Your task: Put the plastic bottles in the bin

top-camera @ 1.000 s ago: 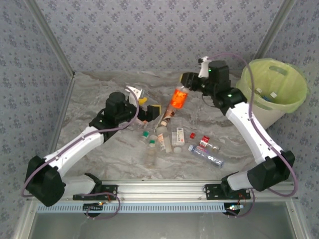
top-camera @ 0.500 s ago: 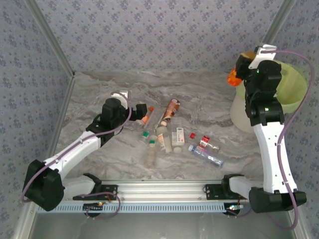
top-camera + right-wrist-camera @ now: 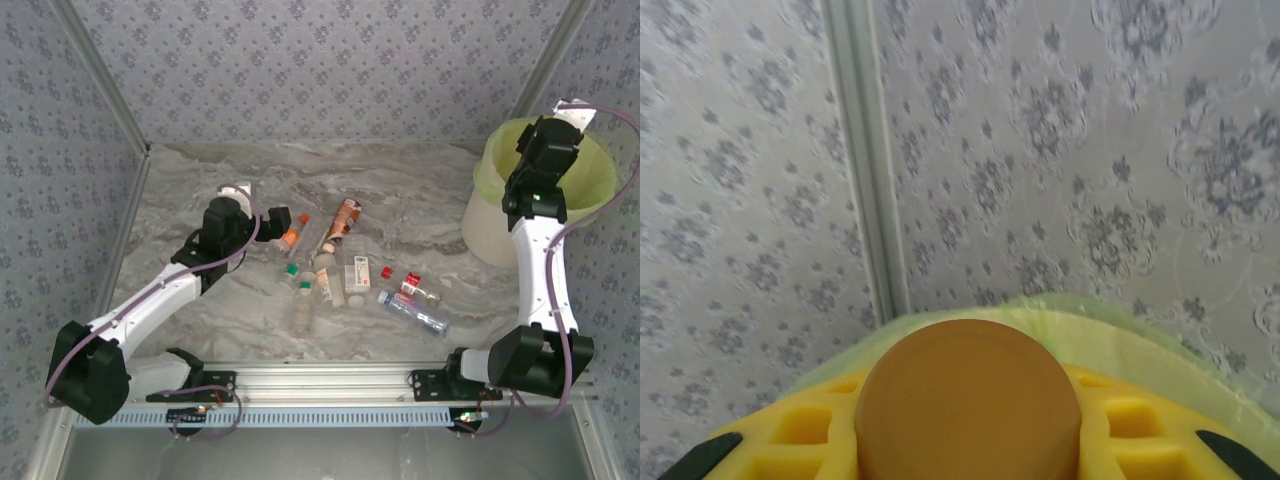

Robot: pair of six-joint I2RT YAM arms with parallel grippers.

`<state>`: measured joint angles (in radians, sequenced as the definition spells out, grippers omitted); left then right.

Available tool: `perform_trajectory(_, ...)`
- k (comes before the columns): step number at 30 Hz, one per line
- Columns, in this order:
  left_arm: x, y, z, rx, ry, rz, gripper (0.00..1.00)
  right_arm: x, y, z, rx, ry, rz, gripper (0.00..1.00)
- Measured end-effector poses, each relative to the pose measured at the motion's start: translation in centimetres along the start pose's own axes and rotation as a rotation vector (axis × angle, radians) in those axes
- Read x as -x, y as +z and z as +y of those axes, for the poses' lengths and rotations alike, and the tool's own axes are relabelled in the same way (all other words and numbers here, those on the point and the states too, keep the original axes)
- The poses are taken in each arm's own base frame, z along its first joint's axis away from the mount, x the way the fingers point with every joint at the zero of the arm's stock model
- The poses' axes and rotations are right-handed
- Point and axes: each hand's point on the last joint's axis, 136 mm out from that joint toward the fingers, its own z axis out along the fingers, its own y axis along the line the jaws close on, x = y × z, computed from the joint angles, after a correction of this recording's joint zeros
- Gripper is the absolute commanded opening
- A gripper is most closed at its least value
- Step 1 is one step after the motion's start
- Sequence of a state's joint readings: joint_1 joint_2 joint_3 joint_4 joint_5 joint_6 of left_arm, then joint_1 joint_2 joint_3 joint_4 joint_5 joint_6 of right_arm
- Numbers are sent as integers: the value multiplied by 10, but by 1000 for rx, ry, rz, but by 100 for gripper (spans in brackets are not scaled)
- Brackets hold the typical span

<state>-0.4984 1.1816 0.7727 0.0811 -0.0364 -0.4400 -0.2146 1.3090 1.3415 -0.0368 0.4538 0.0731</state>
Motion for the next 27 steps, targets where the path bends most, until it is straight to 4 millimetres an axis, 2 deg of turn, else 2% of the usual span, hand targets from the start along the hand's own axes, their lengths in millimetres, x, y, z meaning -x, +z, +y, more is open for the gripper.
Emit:
perform_trajectory(5, -5, 0, 10, 27, -20, 10, 100, -27, 5, -3, -2, 15, 117, 76)
perform_trajectory(9, -5, 1, 13, 37, -30, 11, 99, -30, -6, 4, 56, 54, 187, 88)
perform_trajectory(15, -11, 1, 21, 59, -52, 20, 99, -29, -53, 14, 199, 109, 264, 100)
perform_trajectory(18, -12, 1, 25, 69, -60, 19, 99, -37, -84, 31, 318, 89, 322, 100)
perform_trajectory(22, -11, 1, 29, 77, -71, 16, 99, -73, -121, 63, 476, -52, 449, 100)
perform_trajectory(25, -15, 1, 34, 90, -81, 21, 99, -117, -151, 86, 607, -247, 560, 100)
perform_trajectory(27, -19, 2, 39, 102, -92, 27, 99, -151, -178, 99, 713, -414, 637, 100)
